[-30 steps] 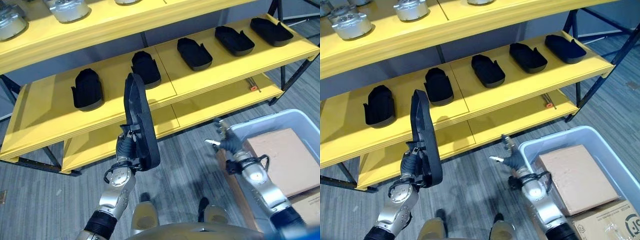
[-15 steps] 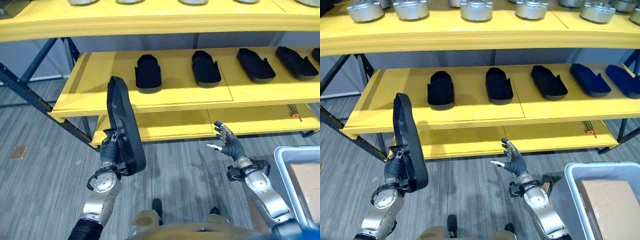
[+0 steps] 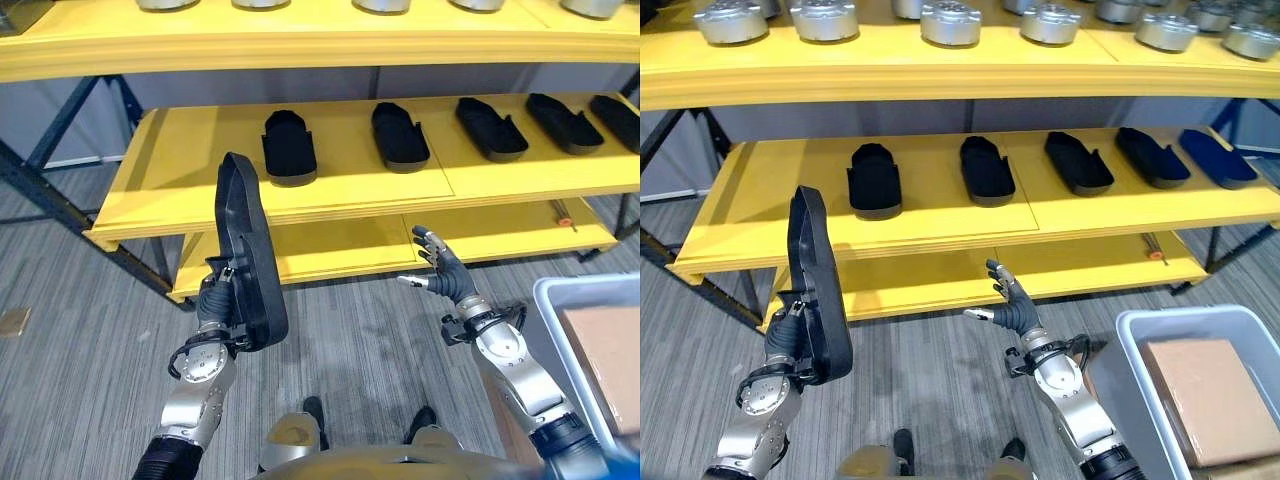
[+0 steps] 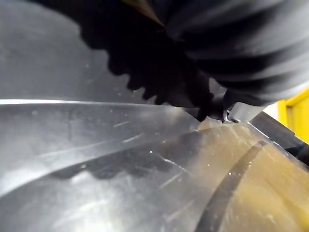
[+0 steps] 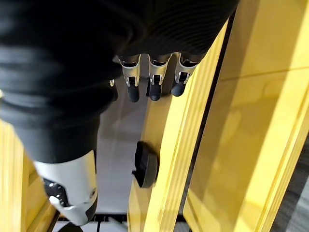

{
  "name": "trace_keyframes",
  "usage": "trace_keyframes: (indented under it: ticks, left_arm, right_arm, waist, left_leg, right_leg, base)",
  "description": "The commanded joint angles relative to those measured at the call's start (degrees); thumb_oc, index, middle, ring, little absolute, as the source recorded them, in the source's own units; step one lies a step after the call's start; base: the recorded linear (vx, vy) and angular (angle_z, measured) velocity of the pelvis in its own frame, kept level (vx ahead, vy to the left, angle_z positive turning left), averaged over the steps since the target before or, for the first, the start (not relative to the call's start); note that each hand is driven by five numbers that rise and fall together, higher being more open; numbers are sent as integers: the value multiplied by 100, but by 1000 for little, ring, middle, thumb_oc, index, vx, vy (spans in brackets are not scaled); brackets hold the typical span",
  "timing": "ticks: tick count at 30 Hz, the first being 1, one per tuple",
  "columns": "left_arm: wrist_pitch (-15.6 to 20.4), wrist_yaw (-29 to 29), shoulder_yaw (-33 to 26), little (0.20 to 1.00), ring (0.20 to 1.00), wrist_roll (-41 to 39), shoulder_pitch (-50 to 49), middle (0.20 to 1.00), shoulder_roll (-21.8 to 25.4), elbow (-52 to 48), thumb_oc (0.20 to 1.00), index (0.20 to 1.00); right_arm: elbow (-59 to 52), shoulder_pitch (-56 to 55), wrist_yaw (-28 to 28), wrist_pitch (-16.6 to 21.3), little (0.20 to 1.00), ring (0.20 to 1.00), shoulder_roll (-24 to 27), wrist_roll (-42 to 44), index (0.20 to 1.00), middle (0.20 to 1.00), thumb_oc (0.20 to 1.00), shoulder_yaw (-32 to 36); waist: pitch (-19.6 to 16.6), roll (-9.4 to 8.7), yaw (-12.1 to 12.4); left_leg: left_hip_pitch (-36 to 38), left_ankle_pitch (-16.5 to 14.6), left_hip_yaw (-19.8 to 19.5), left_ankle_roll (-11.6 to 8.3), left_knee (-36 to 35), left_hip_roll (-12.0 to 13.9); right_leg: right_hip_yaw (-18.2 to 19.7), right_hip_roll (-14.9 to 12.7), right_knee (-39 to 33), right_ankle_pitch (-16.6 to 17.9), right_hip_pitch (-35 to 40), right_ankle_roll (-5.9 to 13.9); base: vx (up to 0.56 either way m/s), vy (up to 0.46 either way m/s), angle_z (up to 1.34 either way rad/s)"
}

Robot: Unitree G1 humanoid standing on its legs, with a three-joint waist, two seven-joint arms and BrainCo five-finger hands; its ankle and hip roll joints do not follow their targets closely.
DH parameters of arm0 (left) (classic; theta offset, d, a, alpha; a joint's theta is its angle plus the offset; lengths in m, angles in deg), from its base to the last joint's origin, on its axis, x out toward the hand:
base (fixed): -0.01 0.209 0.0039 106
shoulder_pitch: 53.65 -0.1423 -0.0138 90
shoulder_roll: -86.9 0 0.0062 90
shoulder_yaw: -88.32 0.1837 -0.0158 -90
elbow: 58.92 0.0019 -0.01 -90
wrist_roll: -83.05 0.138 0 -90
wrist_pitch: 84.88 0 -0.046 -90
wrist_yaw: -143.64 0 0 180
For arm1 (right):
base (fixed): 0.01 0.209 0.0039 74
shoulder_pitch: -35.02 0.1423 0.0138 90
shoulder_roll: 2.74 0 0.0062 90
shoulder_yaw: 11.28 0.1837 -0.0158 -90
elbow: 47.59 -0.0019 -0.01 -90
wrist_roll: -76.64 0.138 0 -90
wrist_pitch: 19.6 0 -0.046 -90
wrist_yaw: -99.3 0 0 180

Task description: Move parts from the plastic box to the shelf.

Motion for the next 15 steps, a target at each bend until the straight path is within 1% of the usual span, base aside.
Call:
trace_keyframes:
  ticks: [1,2,3,4,5,6,7,8,9,12,15]
  left_arm:
    - [314,85,-88,200,200,84,57,200,23,-677,200,200]
    - [383,70,-22,200,200,104,-58,200,-9,-758,200,200]
    - [419,42,33,200,200,88,-104,200,-16,-802,200,200]
    - [493,23,107,200,200,58,-130,200,-24,-810,200,200]
    - [539,29,143,200,200,39,-132,200,-32,-793,200,200]
    - [632,50,215,200,200,24,-117,200,-65,-733,200,200]
    - [631,75,253,200,200,28,-95,200,-81,-727,200,200]
    - [607,80,288,200,200,6,-70,200,-83,-715,200,200]
    - [574,110,298,200,200,25,-63,200,-92,-685,200,200]
    - [510,239,321,200,200,72,-17,200,-52,-592,200,200]
    - [479,268,363,200,200,141,-6,200,-21,-506,200,200]
  right_arm:
    - [-379,50,-67,168,1000,1000,200,-14,1000,1000,1000,102]
    - [-423,-95,-130,241,1000,1000,282,-34,1000,1000,1000,153]
    - [-422,-177,-134,344,1000,1000,336,-90,1000,1000,1000,169]
    - [-409,-281,-84,511,1000,1000,385,-245,1000,1000,1000,199]
    - [-405,-334,-46,593,1000,1000,406,-337,1000,1000,1000,225]
    - [-387,-429,51,750,1000,1000,427,-515,1000,1000,1000,279]
    - [-380,-462,118,829,1000,1000,446,-567,1000,1000,1000,315]
    - [-357,-459,183,908,1000,1000,469,-613,1000,1000,1000,326]
    - [-332,-460,213,961,1000,1000,462,-643,1000,1000,1000,356]
    - [-277,-359,251,1110,1000,1000,497,-570,1000,1000,1000,374]
    - [-231,-248,388,1189,1000,1000,522,-636,1000,1000,1000,354]
  waist:
    - [-264,77,72]
    - [-272,-13,3]
    - [-272,-52,-53]
    - [-285,-88,-144]
    - [-282,-92,-193]
    - [-273,-85,-291]
    - [-259,-78,-358]
    - [-243,-70,-405]
    - [-239,-70,-427]
    - [-224,-62,-447]
    - [-168,-8,-500]
  left_leg:
    - [266,-130,-357,108,-220,-368]
    - [188,18,-432,104,-267,-470]
    - [168,44,-556,98,-272,-533]
    - [104,83,-733,105,-271,-616]
    - [80,100,-806,113,-271,-643]
    - [41,114,-918,135,-275,-672]
    - [19,108,-991,154,-271,-681]
    - [7,112,-1035,158,-288,-679]
    - [9,96,-1042,162,-282,-688]
    - [-36,17,-960,162,-150,-661]
    - [-88,-91,-765,152,151,-644]
  right_leg:
    - [98,702,-476,-307,360,-125]
    - [343,1041,-886,-145,360,-276]
    - [619,1206,-1120,-58,366,-311]
    - [1026,1357,-1368,94,300,-327]
    - [1213,1397,-1368,131,212,-323]
    - [1497,1436,-1368,244,46,-285]
    - [1690,1438,-1368,290,-26,-267]
    - [1794,1451,-1368,304,-52,-263]
    - [1812,1439,-1368,320,-60,-243]
    - [1687,1367,-1330,340,-105,-221]
    - [1586,1345,-1048,154,-94,-289]
  base:
    - [50,12,9]
    - [68,4,5]
    - [125,2,3]
    - [149,0,53]
    - [172,-18,59]
    - [151,-39,57]
    - [186,-71,22]
    - [184,-87,49]
    - [205,-111,89]
    - [165,-115,61]
    - [160,-104,15]
